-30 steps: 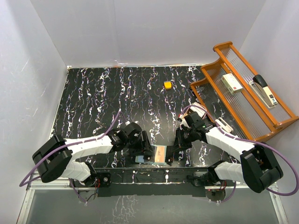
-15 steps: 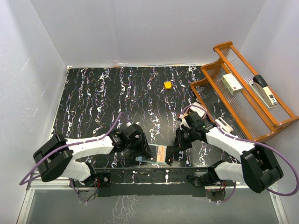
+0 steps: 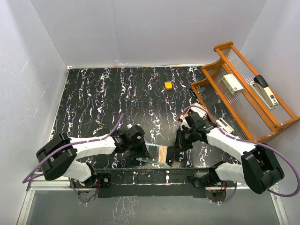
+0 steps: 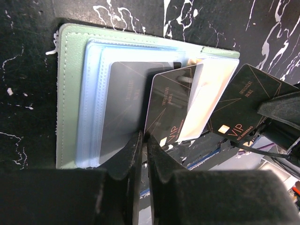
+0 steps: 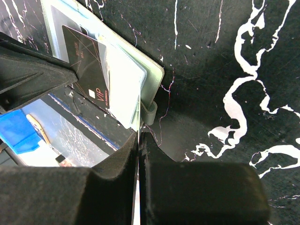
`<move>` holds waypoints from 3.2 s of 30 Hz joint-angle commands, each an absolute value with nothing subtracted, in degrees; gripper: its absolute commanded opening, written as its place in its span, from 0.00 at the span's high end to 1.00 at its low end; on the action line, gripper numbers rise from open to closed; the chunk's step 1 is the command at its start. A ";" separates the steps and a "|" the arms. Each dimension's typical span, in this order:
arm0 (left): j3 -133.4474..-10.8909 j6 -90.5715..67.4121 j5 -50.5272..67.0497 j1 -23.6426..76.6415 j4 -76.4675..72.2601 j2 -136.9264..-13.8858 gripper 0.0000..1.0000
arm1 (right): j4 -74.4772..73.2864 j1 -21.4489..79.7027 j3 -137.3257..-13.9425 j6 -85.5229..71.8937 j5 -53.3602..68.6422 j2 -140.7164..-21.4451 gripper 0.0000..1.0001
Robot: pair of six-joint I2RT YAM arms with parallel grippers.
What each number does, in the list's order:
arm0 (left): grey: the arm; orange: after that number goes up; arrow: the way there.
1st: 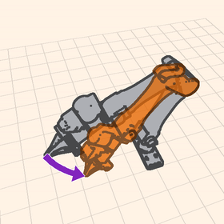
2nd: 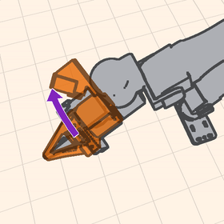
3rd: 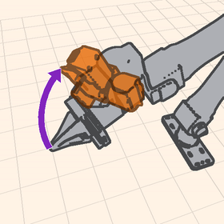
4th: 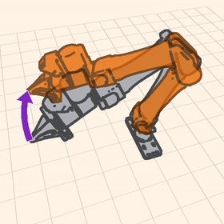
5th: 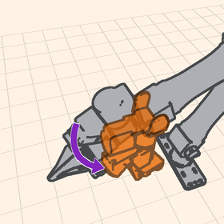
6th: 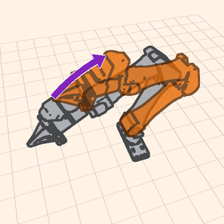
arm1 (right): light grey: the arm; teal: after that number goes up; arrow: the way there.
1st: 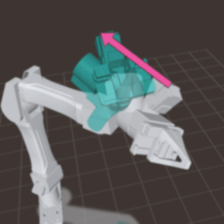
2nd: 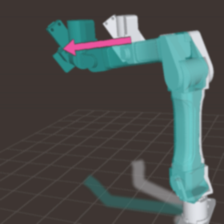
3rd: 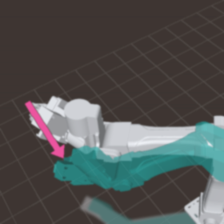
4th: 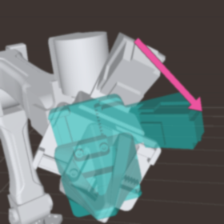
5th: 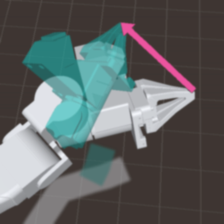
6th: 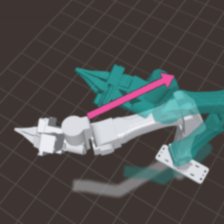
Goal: Put the credit cards into the card holder
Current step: Insert the credit card into the card holder.
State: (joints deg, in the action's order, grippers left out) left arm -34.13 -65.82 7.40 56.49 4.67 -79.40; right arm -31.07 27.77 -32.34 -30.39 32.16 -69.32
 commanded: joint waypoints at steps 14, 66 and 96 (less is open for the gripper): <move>-35.09 -65.61 4.96 56.87 4.47 -74.95 0.99 | -29.05 28.21 -32.19 -29.55 32.77 -68.46 1.00; -27.93 -61.74 7.92 55.30 -2.01 -67.01 1.00 | -37.12 28.18 -45.20 -25.53 26.89 -72.85 1.00; -22.17 -63.74 16.68 49.00 -15.96 -72.05 1.00 | -29.70 28.21 -36.56 -26.18 31.76 -75.82 1.00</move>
